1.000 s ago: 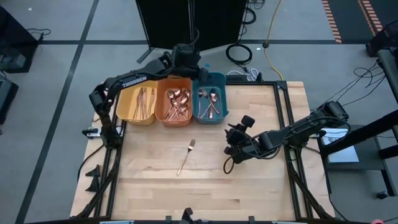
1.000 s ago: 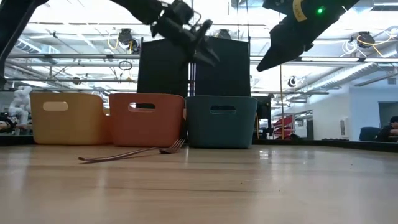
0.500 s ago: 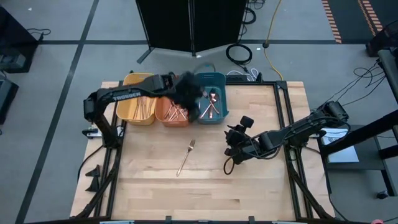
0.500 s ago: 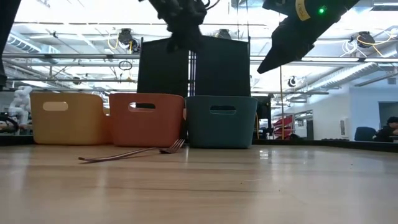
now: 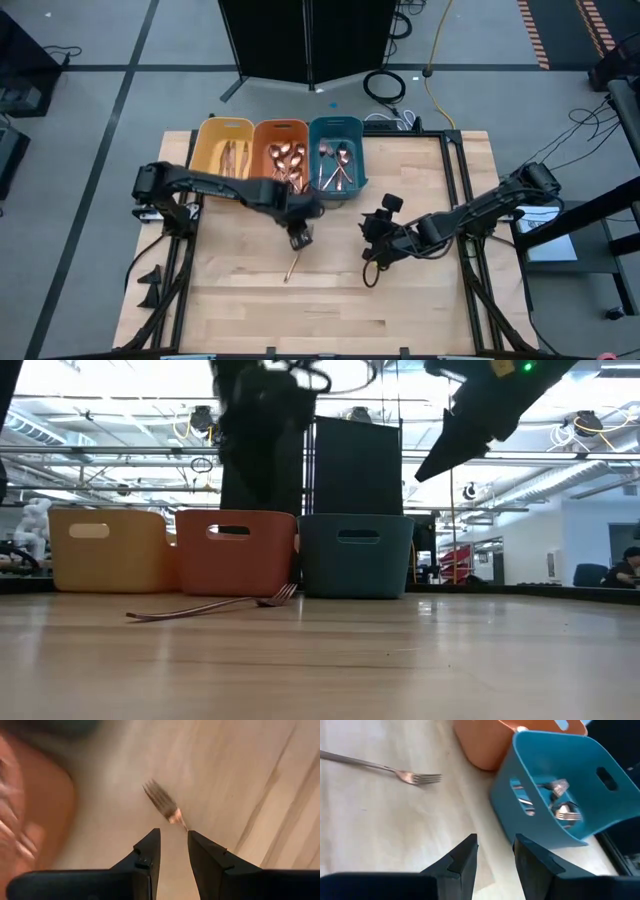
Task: Sort silverware
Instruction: Put the gold fork into the blue bin, then return to Home Position
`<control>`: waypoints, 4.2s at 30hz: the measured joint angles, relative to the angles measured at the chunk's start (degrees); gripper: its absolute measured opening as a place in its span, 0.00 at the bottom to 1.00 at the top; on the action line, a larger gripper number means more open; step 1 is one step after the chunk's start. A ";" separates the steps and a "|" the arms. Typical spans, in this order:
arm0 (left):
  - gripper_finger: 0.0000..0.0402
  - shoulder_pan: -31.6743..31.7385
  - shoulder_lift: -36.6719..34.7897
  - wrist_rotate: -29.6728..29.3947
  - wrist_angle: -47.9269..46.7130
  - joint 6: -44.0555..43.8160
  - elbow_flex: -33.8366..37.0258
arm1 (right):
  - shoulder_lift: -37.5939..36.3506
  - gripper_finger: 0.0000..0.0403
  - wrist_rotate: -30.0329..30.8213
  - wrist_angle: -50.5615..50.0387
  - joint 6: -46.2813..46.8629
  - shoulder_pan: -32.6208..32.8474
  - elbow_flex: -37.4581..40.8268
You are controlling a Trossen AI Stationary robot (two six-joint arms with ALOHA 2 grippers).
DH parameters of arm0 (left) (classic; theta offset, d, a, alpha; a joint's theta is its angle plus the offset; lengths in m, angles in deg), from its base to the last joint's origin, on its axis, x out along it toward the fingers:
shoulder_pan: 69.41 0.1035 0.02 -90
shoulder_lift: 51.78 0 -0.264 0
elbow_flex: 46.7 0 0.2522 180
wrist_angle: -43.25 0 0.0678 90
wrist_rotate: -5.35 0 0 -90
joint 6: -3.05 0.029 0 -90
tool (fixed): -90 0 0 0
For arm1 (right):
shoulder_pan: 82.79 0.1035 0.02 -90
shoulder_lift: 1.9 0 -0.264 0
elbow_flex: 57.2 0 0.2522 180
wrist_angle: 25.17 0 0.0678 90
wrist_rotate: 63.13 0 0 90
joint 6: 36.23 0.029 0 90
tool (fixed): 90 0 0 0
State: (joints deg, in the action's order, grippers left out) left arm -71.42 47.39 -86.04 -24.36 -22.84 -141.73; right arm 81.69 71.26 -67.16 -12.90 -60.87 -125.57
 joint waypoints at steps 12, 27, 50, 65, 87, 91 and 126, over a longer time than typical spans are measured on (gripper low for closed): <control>0.23 -6.62 0.07 -1.09 16.65 -22.76 15.03 | 0.00 0.29 -0.19 3.26 -0.02 4.36 0.00; 0.23 -12.28 4.28 -12.77 22.26 -29.29 15.16 | 0.00 0.29 0.42 3.78 -0.37 5.19 0.00; 0.22 -15.39 11.81 -13.47 20.55 -33.15 14.90 | 0.00 0.29 0.45 3.61 -0.46 5.19 -0.02; 0.02 -13.86 10.24 -8.41 18.40 -26.09 10.91 | -0.02 0.29 0.38 3.81 -0.46 5.19 -0.02; 0.01 5.49 -6.76 -9.84 38.80 -24.31 8.53 | -0.02 0.29 9.67 7.28 -4.62 5.19 -0.04; 0.01 11.73 -5.58 -5.61 43.77 -24.88 8.53 | 0.00 0.29 18.74 10.86 -10.43 4.22 -0.04; 0.12 29.74 2.89 2.86 49.12 -24.48 8.56 | -0.01 0.29 1.69 21.66 -22.14 -12.62 -0.04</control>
State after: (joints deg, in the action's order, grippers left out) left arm -41.68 50.28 -83.18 24.76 -47.32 -133.17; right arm 81.69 72.95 -45.50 -35.04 -73.49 -125.61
